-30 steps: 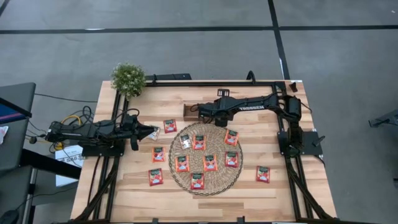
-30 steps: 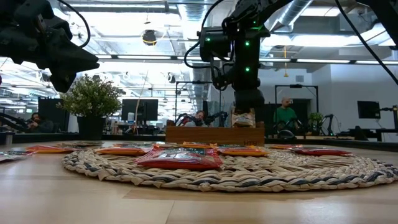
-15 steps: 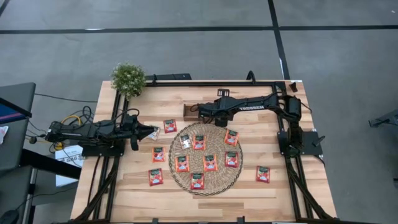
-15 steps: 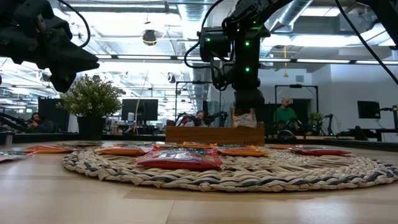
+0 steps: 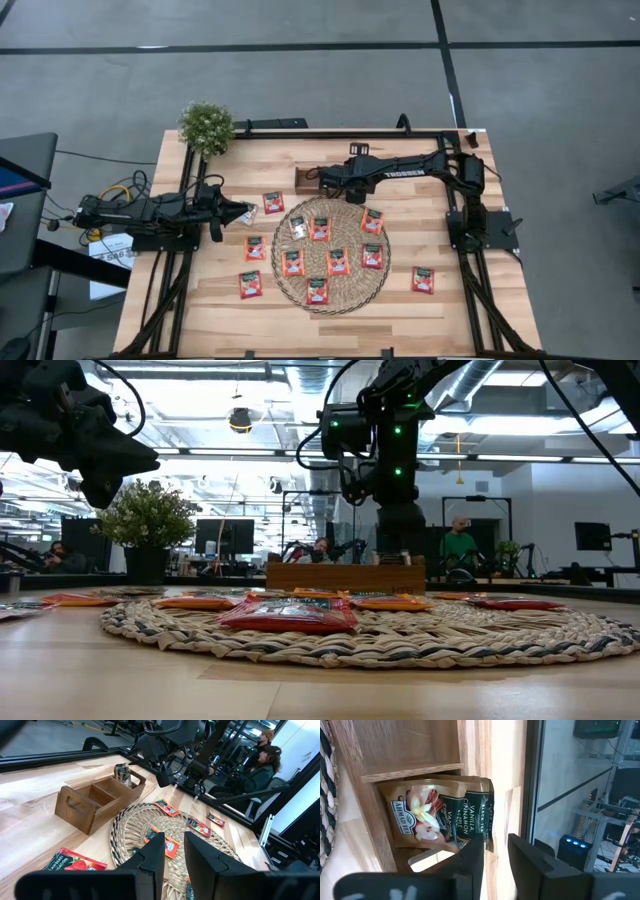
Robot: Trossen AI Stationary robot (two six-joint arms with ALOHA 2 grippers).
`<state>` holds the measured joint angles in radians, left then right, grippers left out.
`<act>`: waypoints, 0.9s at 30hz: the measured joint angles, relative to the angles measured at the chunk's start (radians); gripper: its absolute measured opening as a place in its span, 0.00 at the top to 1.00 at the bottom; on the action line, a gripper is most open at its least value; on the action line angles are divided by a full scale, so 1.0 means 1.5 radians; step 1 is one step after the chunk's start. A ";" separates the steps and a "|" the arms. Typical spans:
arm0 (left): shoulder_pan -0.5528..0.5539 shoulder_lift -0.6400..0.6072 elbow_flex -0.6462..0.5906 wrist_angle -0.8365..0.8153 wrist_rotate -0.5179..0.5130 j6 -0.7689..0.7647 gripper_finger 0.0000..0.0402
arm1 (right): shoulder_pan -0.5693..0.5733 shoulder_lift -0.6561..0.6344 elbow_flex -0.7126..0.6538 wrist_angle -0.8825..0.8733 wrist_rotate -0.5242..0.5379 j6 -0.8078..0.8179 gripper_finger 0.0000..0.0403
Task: Pick & Place Tea
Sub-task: Put the brown tea bag into the right section of the wooden organizer
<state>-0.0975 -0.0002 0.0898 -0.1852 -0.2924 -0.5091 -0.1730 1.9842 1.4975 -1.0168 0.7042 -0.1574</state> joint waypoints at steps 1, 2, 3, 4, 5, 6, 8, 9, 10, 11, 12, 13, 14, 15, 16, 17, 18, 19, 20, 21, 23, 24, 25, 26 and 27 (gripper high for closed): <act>0.000 0.000 0.000 0.000 0.000 0.000 0.84 | 0.000 0.000 0.000 0.000 0.002 0.000 0.80; 0.000 0.000 0.000 0.000 0.000 0.000 0.84 | 0.000 0.000 0.000 -0.001 0.005 0.000 0.80; 0.000 0.000 0.000 0.000 0.000 0.000 0.84 | 0.000 0.000 0.000 -0.002 0.009 0.000 0.80; 0.000 0.000 0.000 0.000 0.000 0.000 0.84 | 0.000 -0.002 0.000 -0.002 0.015 0.000 0.80; 0.000 0.000 0.000 0.000 0.000 0.000 0.84 | 0.000 -0.004 0.000 -0.002 0.020 0.000 0.80; 0.000 0.000 0.000 0.000 0.000 0.000 0.84 | 0.000 -0.011 0.000 -0.002 0.022 0.000 0.80; 0.000 0.000 0.000 0.000 0.000 0.000 0.84 | 0.003 -0.037 0.000 -0.002 0.023 0.000 0.80; 0.000 0.000 0.000 0.000 0.000 0.000 0.84 | 0.007 -0.053 0.000 -0.005 0.025 0.001 0.80; 0.000 0.000 0.000 0.000 0.000 -0.001 0.84 | 0.011 -0.072 0.000 -0.012 0.025 0.001 0.80; 0.000 0.000 0.000 0.000 0.000 -0.001 0.84 | 0.016 -0.091 0.000 -0.019 0.024 0.004 0.80; 0.000 0.000 0.000 0.000 0.000 -0.001 0.84 | 0.020 -0.111 0.000 -0.020 0.024 0.011 0.80; 0.000 0.000 0.000 0.000 0.000 -0.001 0.84 | 0.023 -0.134 0.000 -0.022 0.021 0.018 0.80; 0.000 0.000 0.000 0.000 0.000 -0.001 0.84 | 0.025 -0.157 0.000 -0.027 0.014 0.025 0.80; 0.000 0.000 0.000 0.000 0.000 -0.001 0.84 | 0.026 -0.181 0.000 -0.029 0.005 0.035 0.80; 0.000 0.000 0.000 0.000 0.000 -0.001 0.84 | 0.026 -0.203 0.001 -0.032 -0.008 0.046 0.80; 0.000 0.000 0.000 0.000 0.000 -0.001 0.84 | 0.027 -0.223 0.001 -0.037 -0.027 0.056 0.80; 0.000 0.000 0.000 0.000 0.000 -0.001 0.84 | 0.025 -0.241 0.001 -0.041 -0.049 0.066 0.80; 0.000 0.000 0.000 0.000 0.000 -0.001 0.84 | 0.021 -0.258 0.001 -0.044 -0.071 0.074 0.80; 0.000 0.000 0.000 0.000 0.000 0.000 0.84 | 0.016 -0.274 0.001 -0.049 -0.093 0.082 0.80; 0.000 0.000 0.000 0.000 0.000 0.000 0.84 | 0.012 -0.288 0.001 -0.056 -0.112 0.089 0.80; 0.000 0.000 0.000 0.001 0.000 0.000 0.84 | 0.004 -0.309 0.001 -0.068 -0.140 0.101 0.80; 0.000 0.000 0.000 0.002 0.000 0.000 0.84 | 0.000 -0.318 -0.003 -0.070 -0.148 0.106 0.80; 0.000 0.000 0.000 0.002 0.002 0.000 0.84 | -0.004 -0.329 -0.013 -0.066 -0.153 0.111 0.80; 0.000 0.000 0.000 0.003 0.006 0.000 0.84 | -0.005 -0.340 -0.029 -0.058 -0.155 0.117 0.80; 0.000 0.000 0.000 0.003 0.009 0.000 0.84 | -0.007 -0.353 -0.049 -0.051 -0.156 0.123 0.80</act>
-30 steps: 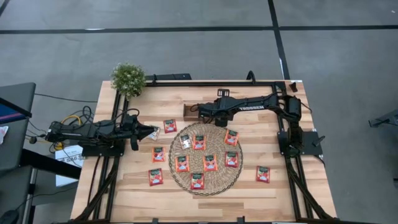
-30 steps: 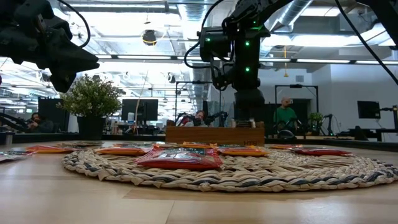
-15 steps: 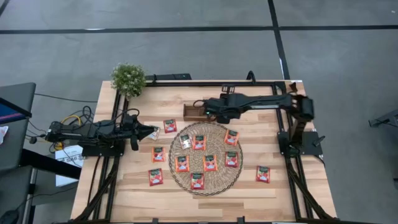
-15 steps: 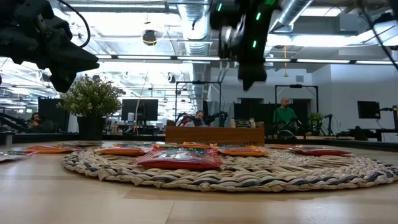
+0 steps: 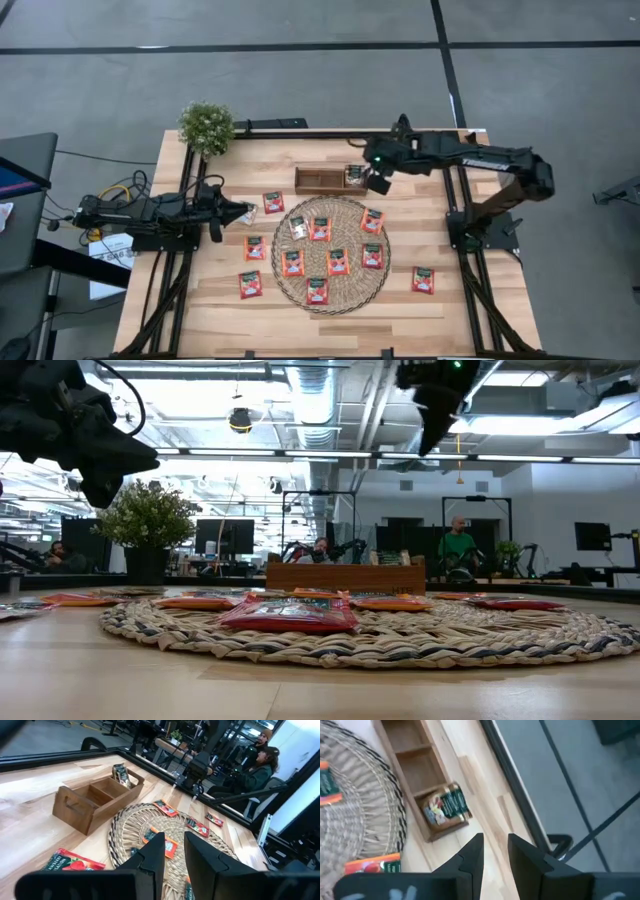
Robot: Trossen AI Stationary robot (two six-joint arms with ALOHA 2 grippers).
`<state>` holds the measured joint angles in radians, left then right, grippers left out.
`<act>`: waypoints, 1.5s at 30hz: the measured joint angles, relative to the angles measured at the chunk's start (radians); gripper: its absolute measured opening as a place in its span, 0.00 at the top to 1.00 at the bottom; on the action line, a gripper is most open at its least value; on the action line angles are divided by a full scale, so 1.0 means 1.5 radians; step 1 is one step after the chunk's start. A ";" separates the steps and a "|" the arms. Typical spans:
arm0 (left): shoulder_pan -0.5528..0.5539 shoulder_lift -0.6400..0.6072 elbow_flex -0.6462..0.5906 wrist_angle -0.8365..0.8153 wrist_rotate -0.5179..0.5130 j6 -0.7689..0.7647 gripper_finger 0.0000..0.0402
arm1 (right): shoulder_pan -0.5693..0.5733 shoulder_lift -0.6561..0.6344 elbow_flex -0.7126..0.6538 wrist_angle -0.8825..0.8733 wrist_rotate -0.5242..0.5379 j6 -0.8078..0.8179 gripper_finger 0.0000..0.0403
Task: Pick & Place Tea
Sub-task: Put the brown tea bag into the right section of the wooden organizer
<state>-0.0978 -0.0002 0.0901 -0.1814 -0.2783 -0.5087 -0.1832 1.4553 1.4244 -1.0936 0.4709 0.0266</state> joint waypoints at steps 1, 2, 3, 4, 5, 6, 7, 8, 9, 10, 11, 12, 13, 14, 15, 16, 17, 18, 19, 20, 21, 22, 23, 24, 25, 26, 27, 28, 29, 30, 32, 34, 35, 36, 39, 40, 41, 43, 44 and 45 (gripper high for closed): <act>0.000 0.000 0.000 0.000 0.003 0.000 0.84 | -0.002 -0.013 -0.024 0.011 -0.001 0.005 0.80; 0.000 0.000 0.000 0.000 0.003 0.000 0.84 | -0.002 -0.026 -0.050 0.028 -0.001 0.012 0.80; 0.000 0.000 0.000 0.000 0.004 0.001 0.84 | 0.000 -0.040 -0.079 0.046 -0.002 0.022 0.80; 0.000 0.000 0.000 0.000 0.004 0.003 0.84 | 0.002 -0.055 -0.109 0.064 -0.005 0.034 0.80; 0.000 0.000 0.000 0.000 0.004 0.007 0.84 | 0.005 -0.069 -0.139 0.083 -0.012 0.045 0.80; 0.000 0.000 0.000 0.002 0.004 0.014 0.84 | 0.009 -0.082 -0.167 0.106 -0.024 0.057 0.80; 0.000 0.000 0.000 0.006 0.003 0.019 0.84 | 0.012 -0.097 -0.197 0.132 -0.038 0.070 0.80; 0.000 0.000 0.000 0.010 0.003 0.022 0.84 | 0.016 -0.111 -0.224 0.152 -0.052 0.085 0.80; 0.000 0.002 0.000 0.015 0.003 0.029 0.84 | 0.020 -0.125 -0.249 0.173 -0.066 0.100 0.80; 0.000 0.008 0.000 0.020 0.003 0.035 0.85 | 0.026 -0.137 -0.273 0.196 -0.080 0.115 0.80; 0.000 0.014 0.000 0.022 -0.001 0.037 0.85 | 0.031 -0.149 -0.297 0.219 -0.093 0.127 0.80; 0.000 0.021 0.001 0.021 -0.005 0.040 0.86 | 0.035 -0.161 -0.318 0.235 -0.105 0.139 0.80; 0.000 0.030 0.005 0.020 -0.008 0.047 0.86 | 0.040 -0.173 -0.340 0.255 -0.114 0.152 0.80; 0.000 0.041 0.010 0.022 -0.012 0.052 0.87 | 0.045 -0.183 -0.358 0.277 -0.124 0.164 0.80; 0.000 0.055 0.017 0.023 -0.017 0.056 0.87 | 0.048 -0.194 -0.377 0.297 -0.132 0.177 0.80; 0.000 0.070 0.025 0.023 -0.023 0.063 0.88 | 0.048 -0.206 -0.395 0.318 -0.143 0.190 0.80; 0.000 0.087 0.035 0.022 -0.028 0.071 0.88 | 0.048 -0.218 -0.411 0.338 -0.151 0.202 0.80; 0.000 0.104 0.046 0.022 -0.035 0.080 0.88 | 0.048 -0.230 -0.426 0.366 -0.157 0.215 0.80; 0.000 0.123 0.059 0.021 -0.040 0.089 0.89 | 0.047 -0.241 -0.440 0.391 -0.160 0.227 0.80; 0.000 0.143 0.073 0.023 -0.045 0.099 0.89 | 0.046 -0.255 -0.455 0.412 -0.160 0.236 0.80; 0.000 0.164 0.087 0.023 -0.049 0.108 0.89 | 0.044 -0.267 -0.467 0.434 -0.160 0.243 0.80; 0.000 0.185 0.101 0.021 -0.052 0.117 0.89 | 0.041 -0.281 -0.479 0.461 -0.160 0.245 0.80; 0.000 0.207 0.117 0.017 -0.054 0.123 0.89 | 0.038 -0.296 -0.492 0.492 -0.160 0.249 0.80; 0.000 0.230 0.132 0.012 -0.057 0.127 0.89 | 0.034 -0.311 -0.503 0.519 -0.160 0.254 0.80; 0.000 0.255 0.151 0.003 -0.060 0.132 0.89 | 0.030 -0.326 -0.515 0.543 -0.160 0.256 0.80; 0.000 0.280 0.169 -0.011 -0.064 0.138 0.89 | 0.026 -0.342 -0.527 0.569 -0.161 0.257 0.80; 0.000 0.307 0.187 -0.028 -0.066 0.142 0.89 | 0.023 -0.357 -0.539 0.595 -0.165 0.257 0.80; 0.000 0.336 0.206 -0.048 -0.071 0.144 0.89 | 0.019 -0.373 -0.552 0.617 -0.170 0.261 0.80; 0.000 0.364 0.226 -0.071 -0.078 0.148 0.89 | 0.015 -0.387 -0.562 0.636 -0.175 0.263 0.80; 0.000 0.393 0.245 -0.095 -0.083 0.153 0.89 | 0.012 -0.400 -0.574 0.657 -0.183 0.268 0.80; 0.000 0.451 0.283 -0.146 -0.096 0.155 0.89 | 0.007 -0.427 -0.599 0.692 -0.200 0.276 0.80; 0.000 0.508 0.319 -0.199 -0.114 0.157 0.89 | 0.006 -0.446 -0.619 0.727 -0.214 0.279 0.80; 0.000 0.535 0.334 -0.218 -0.121 0.157 0.89 | 0.007 -0.455 -0.631 0.746 -0.217 0.281 0.80; 0.000 0.563 0.347 -0.235 -0.126 0.157 0.89 | 0.008 -0.461 -0.642 0.766 -0.219 0.285 0.80; 0.000 0.630 0.373 -0.289 -0.132 0.162 0.89 | 0.008 -0.470 -0.668 0.822 -0.239 0.297 0.80; 0.000 0.649 0.378 -0.306 -0.130 0.169 0.89 | 0.008 -0.471 -0.676 0.836 -0.248 0.298 0.80; 0.000 0.665 0.381 -0.325 -0.131 0.174 0.89 | 0.008 -0.471 -0.684 0.847 -0.257 0.305 0.80; 0.000 0.696 0.383 -0.356 -0.141 0.175 0.89 | 0.008 -0.469 -0.693 0.858 -0.270 0.321 0.80; 0.000 0.711 0.383 -0.360 -0.149 0.172 0.89 | 0.008 -0.468 -0.693 0.857 -0.276 0.325 0.80; 0.000 0.721 0.383 -0.357 -0.160 0.171 0.89 | 0.008 -0.468 -0.693 0.857 -0.283 0.327 0.80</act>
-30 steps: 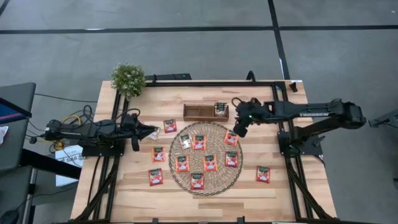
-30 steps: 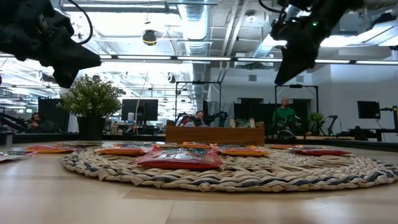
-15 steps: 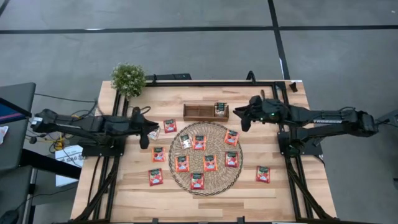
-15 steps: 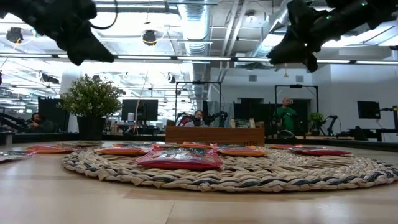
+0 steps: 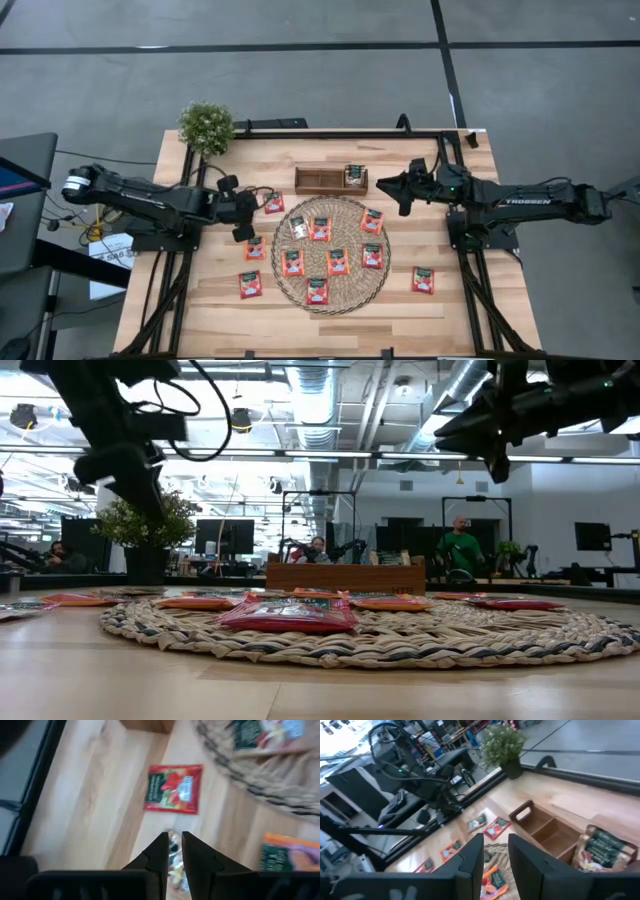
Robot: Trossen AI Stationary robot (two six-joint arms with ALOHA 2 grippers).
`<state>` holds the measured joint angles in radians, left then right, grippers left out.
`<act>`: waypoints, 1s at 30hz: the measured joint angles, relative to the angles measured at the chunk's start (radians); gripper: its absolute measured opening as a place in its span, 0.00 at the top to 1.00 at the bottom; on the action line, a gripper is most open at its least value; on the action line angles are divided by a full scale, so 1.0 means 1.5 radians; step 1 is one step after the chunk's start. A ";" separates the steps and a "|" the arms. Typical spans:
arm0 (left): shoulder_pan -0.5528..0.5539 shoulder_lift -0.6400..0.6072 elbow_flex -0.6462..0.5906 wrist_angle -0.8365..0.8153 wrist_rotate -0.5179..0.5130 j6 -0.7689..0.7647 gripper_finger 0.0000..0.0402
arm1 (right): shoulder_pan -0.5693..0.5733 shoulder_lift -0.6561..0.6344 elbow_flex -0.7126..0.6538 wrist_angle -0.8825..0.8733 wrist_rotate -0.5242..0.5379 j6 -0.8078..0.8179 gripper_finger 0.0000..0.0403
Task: Pick & Place Tea
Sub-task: Put the brown tea bag into the right section of the wooden organizer
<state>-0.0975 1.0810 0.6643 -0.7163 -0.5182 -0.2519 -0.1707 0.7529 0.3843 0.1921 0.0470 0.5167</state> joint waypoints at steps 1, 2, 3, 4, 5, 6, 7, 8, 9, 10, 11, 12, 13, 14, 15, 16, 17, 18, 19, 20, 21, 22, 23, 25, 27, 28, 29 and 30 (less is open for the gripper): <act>0.000 0.007 0.000 0.003 -0.012 -0.001 0.88 | 0.000 0.000 0.000 0.002 -0.008 0.000 0.80; 0.000 0.016 0.001 0.004 -0.023 -0.003 0.88 | 0.000 0.000 0.000 0.004 -0.015 0.000 0.80; 0.004 0.024 0.001 0.004 -0.027 -0.005 0.87 | 0.000 0.000 0.000 0.005 -0.016 0.001 0.80; 0.007 0.028 0.001 0.001 -0.026 -0.007 0.87 | 0.000 0.000 0.000 0.006 -0.017 0.004 0.80; 0.010 0.030 0.001 0.001 -0.026 -0.008 0.86 | 0.000 0.000 0.000 0.006 -0.017 0.005 0.80; 0.015 0.031 0.001 0.004 -0.026 -0.016 0.84 | 0.000 0.000 0.000 0.006 -0.017 0.005 0.80; 0.019 0.032 0.001 0.003 -0.025 -0.027 0.83 | 0.000 0.000 0.000 0.007 -0.017 0.005 0.80; 0.025 0.032 0.001 0.000 -0.026 -0.038 0.81 | 0.000 0.000 0.000 0.008 -0.017 0.005 0.80; 0.030 0.032 0.001 -0.001 -0.026 -0.049 0.78 | 0.000 0.000 0.000 0.009 -0.017 0.005 0.80; 0.034 0.032 0.001 -0.001 -0.026 -0.058 0.76 | 0.000 0.000 0.000 0.009 -0.018 0.005 0.80; 0.038 0.032 0.001 -0.002 -0.026 -0.067 0.73 | 0.000 0.000 0.000 0.009 -0.019 0.005 0.80; 0.042 0.032 0.001 -0.003 -0.026 -0.072 0.70 | 0.000 0.000 0.000 0.009 -0.020 0.005 0.80; 0.045 0.032 0.001 -0.004 -0.026 -0.075 0.67 | 0.000 0.000 0.000 0.009 -0.020 0.005 0.80; 0.049 0.032 0.001 -0.004 -0.026 -0.079 0.64 | 0.000 0.000 0.000 0.009 -0.020 0.005 0.80; 0.052 0.032 0.001 -0.004 -0.026 -0.080 0.61 | 0.000 0.000 0.000 0.011 -0.020 0.005 0.80; 0.056 0.032 0.001 -0.004 -0.026 -0.080 0.58 | 0.000 0.000 0.000 0.013 -0.020 0.005 0.80; 0.059 0.032 0.001 -0.005 -0.026 -0.077 0.55 | 0.000 0.000 0.000 0.013 -0.020 0.005 0.80; 0.062 0.032 0.001 -0.005 -0.026 -0.070 0.52 | 0.000 0.000 0.000 0.013 -0.020 0.005 0.80; 0.065 0.032 0.001 -0.006 -0.026 -0.062 0.50 | 0.000 0.000 0.000 0.014 -0.020 0.004 0.80; 0.068 0.032 0.001 -0.007 -0.027 -0.051 0.48 | 0.000 0.000 0.000 0.015 -0.020 0.002 0.80; 0.070 0.032 0.001 -0.007 -0.026 -0.046 0.46 | 0.000 0.000 0.000 0.017 -0.020 0.000 0.80; 0.073 0.032 0.001 -0.007 -0.022 -0.039 0.44 | 0.000 0.000 0.000 0.017 -0.020 -0.001 0.80; 0.074 0.032 0.001 -0.005 -0.018 -0.035 0.43 | 0.000 0.000 0.000 0.017 -0.020 -0.004 0.80; 0.075 0.032 0.001 -0.003 -0.015 -0.033 0.41 | 0.001 0.000 0.000 0.017 -0.020 -0.013 0.80; 0.076 0.032 0.001 -0.003 -0.010 -0.032 0.41 | 0.001 0.000 0.000 0.017 -0.021 -0.017 0.80; 0.077 0.032 0.001 -0.003 -0.002 -0.030 0.41 | 0.001 0.000 0.000 0.018 -0.021 -0.018 0.80; 0.080 0.032 0.001 -0.002 0.014 -0.024 0.41 | 0.001 0.000 0.000 0.018 -0.021 -0.018 0.80; 0.084 0.032 0.001 -0.002 0.034 -0.019 0.41 | 0.001 0.000 0.000 0.018 -0.021 -0.018 0.80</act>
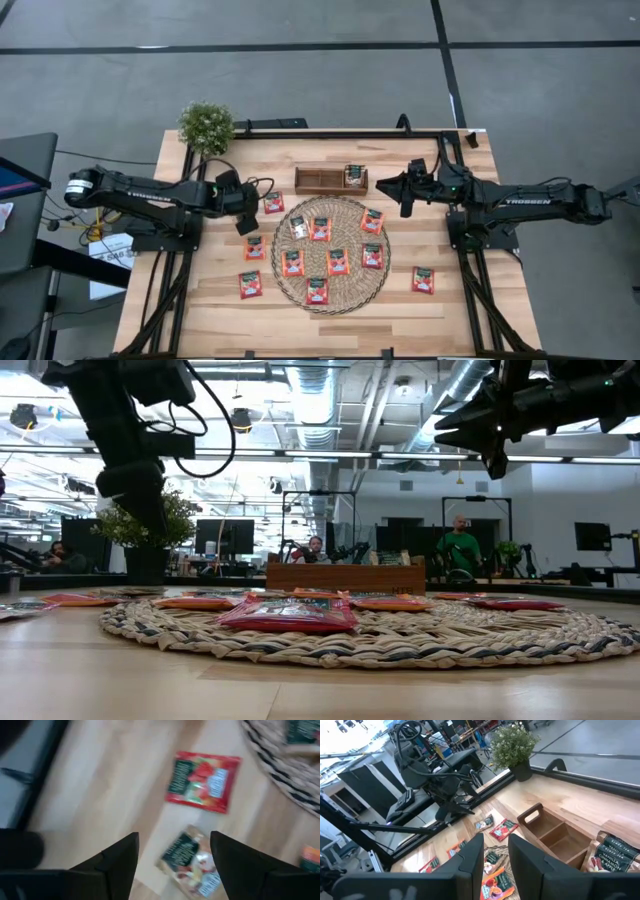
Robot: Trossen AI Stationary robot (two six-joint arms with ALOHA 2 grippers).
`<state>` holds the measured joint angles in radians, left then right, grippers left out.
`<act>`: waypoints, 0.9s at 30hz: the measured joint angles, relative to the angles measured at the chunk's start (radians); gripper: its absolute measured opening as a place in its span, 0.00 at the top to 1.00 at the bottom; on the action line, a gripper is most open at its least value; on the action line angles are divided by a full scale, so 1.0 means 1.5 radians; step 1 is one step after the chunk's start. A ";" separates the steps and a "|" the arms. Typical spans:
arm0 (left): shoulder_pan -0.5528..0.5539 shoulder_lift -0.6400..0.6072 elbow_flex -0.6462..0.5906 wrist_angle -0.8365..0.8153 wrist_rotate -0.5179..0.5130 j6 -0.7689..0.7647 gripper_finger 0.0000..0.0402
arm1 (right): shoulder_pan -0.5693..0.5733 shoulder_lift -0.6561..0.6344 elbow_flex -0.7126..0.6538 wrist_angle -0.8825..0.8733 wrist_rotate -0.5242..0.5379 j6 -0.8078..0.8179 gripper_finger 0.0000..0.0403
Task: Pick & Place Tea
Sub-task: Put the brown tea bag into the right section of the wooden organizer
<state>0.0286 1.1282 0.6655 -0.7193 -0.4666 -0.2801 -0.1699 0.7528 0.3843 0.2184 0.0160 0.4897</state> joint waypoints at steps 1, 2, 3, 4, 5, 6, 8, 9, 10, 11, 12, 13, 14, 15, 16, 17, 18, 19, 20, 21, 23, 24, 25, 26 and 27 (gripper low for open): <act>0.008 0.000 0.000 0.001 0.025 0.006 0.41 | 0.000 0.000 0.000 0.000 0.000 0.000 0.80; 0.016 0.000 0.000 0.002 0.049 0.016 0.41 | 0.000 0.000 0.000 0.001 0.000 0.001 0.80; 0.026 0.000 0.000 0.003 0.067 0.023 0.41 | 0.000 0.000 0.000 0.001 0.000 0.004 0.80; 0.038 0.000 0.000 0.003 0.083 0.029 0.41 | 0.000 0.000 0.000 0.002 0.000 0.005 0.80; 0.051 0.000 0.000 0.003 0.097 0.035 0.41 | 0.000 0.000 0.000 0.005 0.000 0.007 0.80; 0.066 0.000 0.000 0.004 0.111 0.042 0.41 | 0.000 0.000 0.000 0.005 -0.001 0.010 0.80; 0.098 0.000 0.000 0.008 0.149 0.064 0.41 | 0.000 0.000 0.001 0.006 -0.001 0.011 0.80; 0.112 0.000 0.000 0.009 0.171 0.082 0.41 | 0.000 0.000 0.001 0.006 -0.001 0.011 0.80; 0.126 0.001 0.000 0.012 0.189 0.105 0.41 | 0.000 0.000 0.001 0.006 -0.001 0.012 0.80; 0.138 0.004 0.000 0.016 0.202 0.133 0.41 | 0.000 0.000 0.001 0.006 -0.001 0.012 0.80; 0.150 0.009 0.000 0.017 0.207 0.164 0.41 | 0.000 0.000 0.001 0.006 -0.001 0.013 0.80; 0.162 0.015 0.000 0.016 0.213 0.192 0.41 | 0.000 0.000 0.001 0.006 -0.001 0.018 0.80; 0.174 0.024 0.001 0.011 0.220 0.217 0.41 | 0.000 0.000 0.001 0.006 -0.001 0.022 0.80; 0.184 0.035 0.003 0.002 0.232 0.236 0.41 | 0.000 0.000 0.001 0.006 -0.001 0.023 0.80; 0.192 0.048 0.006 -0.006 0.244 0.252 0.41 | 0.000 0.000 0.001 0.006 -0.001 0.023 0.80; 0.198 0.062 0.009 -0.014 0.251 0.268 0.41 | 0.000 0.000 0.001 0.006 -0.001 0.024 0.80; 0.204 0.075 0.011 -0.019 0.251 0.283 0.41 | 0.000 0.000 0.001 0.006 -0.001 0.026 0.80; 0.212 0.089 0.010 -0.022 0.251 0.297 0.41 | 0.000 0.000 0.001 0.006 0.000 0.028 0.80; 0.221 0.103 0.011 -0.025 0.251 0.307 0.41 | 0.000 0.000 0.001 0.006 0.000 0.028 0.80; 0.228 0.117 0.010 -0.026 0.250 0.315 0.41 | 0.000 0.000 0.001 0.006 0.000 0.028 0.80; 0.243 0.142 0.011 -0.023 0.252 0.326 0.41 | 0.000 0.000 0.001 0.006 0.001 0.028 0.80; 0.249 0.154 0.011 -0.023 0.255 0.332 0.41 | 0.000 0.000 0.001 0.006 0.001 0.028 0.80; 0.254 0.163 0.011 -0.023 0.256 0.336 0.41 | 0.000 0.000 0.001 0.006 0.001 0.029 0.80; 0.259 0.171 0.011 -0.021 0.256 0.337 0.41 | 0.000 0.000 0.001 0.006 0.001 0.029 0.80; 0.264 0.176 0.011 -0.017 0.260 0.337 0.41 | 0.000 0.000 0.001 0.006 0.001 0.030 0.80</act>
<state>0.4250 1.3925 0.6815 -0.7442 -0.0770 0.2253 -0.1699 0.7528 0.3851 0.2268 0.0170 0.5343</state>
